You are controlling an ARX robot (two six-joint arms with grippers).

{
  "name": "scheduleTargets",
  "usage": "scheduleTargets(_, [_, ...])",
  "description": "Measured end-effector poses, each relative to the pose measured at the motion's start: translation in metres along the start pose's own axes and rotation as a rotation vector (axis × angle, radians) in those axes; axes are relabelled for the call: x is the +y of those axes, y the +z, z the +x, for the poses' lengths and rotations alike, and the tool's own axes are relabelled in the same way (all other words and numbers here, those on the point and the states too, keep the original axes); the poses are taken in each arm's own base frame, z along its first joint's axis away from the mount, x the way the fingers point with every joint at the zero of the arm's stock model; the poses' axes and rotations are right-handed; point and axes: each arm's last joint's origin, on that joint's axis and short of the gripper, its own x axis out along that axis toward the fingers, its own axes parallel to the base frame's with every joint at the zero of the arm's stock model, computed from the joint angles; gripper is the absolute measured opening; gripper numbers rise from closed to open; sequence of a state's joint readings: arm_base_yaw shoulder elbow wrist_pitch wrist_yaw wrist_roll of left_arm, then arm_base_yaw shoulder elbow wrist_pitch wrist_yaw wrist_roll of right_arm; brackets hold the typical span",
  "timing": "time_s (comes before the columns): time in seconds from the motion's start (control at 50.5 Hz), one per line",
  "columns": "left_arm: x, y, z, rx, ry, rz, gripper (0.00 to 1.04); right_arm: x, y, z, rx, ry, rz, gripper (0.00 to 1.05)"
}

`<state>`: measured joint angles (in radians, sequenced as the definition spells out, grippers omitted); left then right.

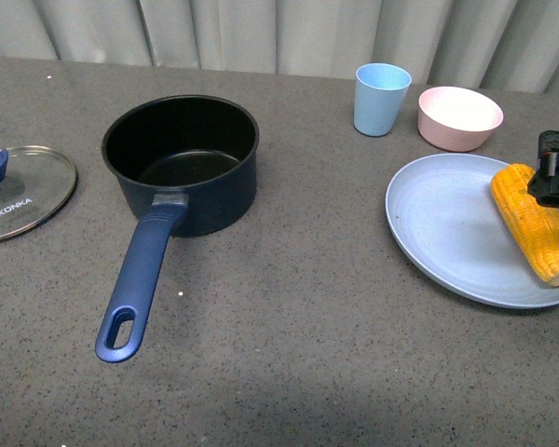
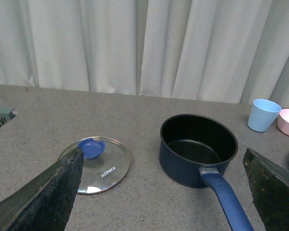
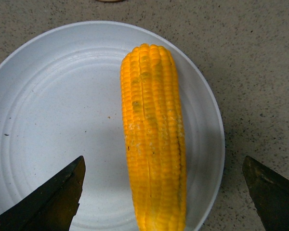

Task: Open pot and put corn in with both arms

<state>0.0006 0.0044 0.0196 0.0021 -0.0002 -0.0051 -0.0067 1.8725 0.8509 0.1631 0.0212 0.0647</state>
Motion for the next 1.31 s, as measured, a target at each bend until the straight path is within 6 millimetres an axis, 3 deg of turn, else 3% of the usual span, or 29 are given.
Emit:
scheduleTargets(0.237, [0.000, 0.000, 0.000, 0.000, 0.000, 0.000, 0.98, 0.003, 0.004, 0.031, 0.087, -0.019, 0.033, 0.95])
scheduleTargets(0.495, [0.000, 0.000, 0.000, 0.000, 0.000, 0.000, 0.98, 0.006, -0.001, 0.051, 0.153, -0.024, 0.068, 0.94])
scheduleTargets(0.693, [0.000, 0.000, 0.000, 0.000, 0.000, 0.000, 0.98, 0.010, -0.007, 0.058, 0.177, -0.028, 0.068, 0.55])
scheduleTargets(0.891, [0.000, 0.000, 0.000, 0.000, 0.000, 0.000, 0.98, 0.013, -0.005, 0.058, 0.167, -0.019, 0.065, 0.31])
scheduleTargets(1.009, [0.000, 0.000, 0.000, 0.000, 0.000, 0.000, 0.98, 0.017, 0.001, 0.050, 0.130, 0.002, 0.049, 0.25])
scheduleTargets(1.168, [0.000, 0.000, 0.000, 0.000, 0.000, 0.000, 0.98, 0.038, 0.019, 0.021, 0.035, 0.125, -0.035, 0.21])
scheduleTargets(1.306, [0.000, 0.000, 0.000, 0.000, 0.000, 0.000, 0.98, 0.096, 0.048, -0.017, -0.073, 0.370, -0.193, 0.20])
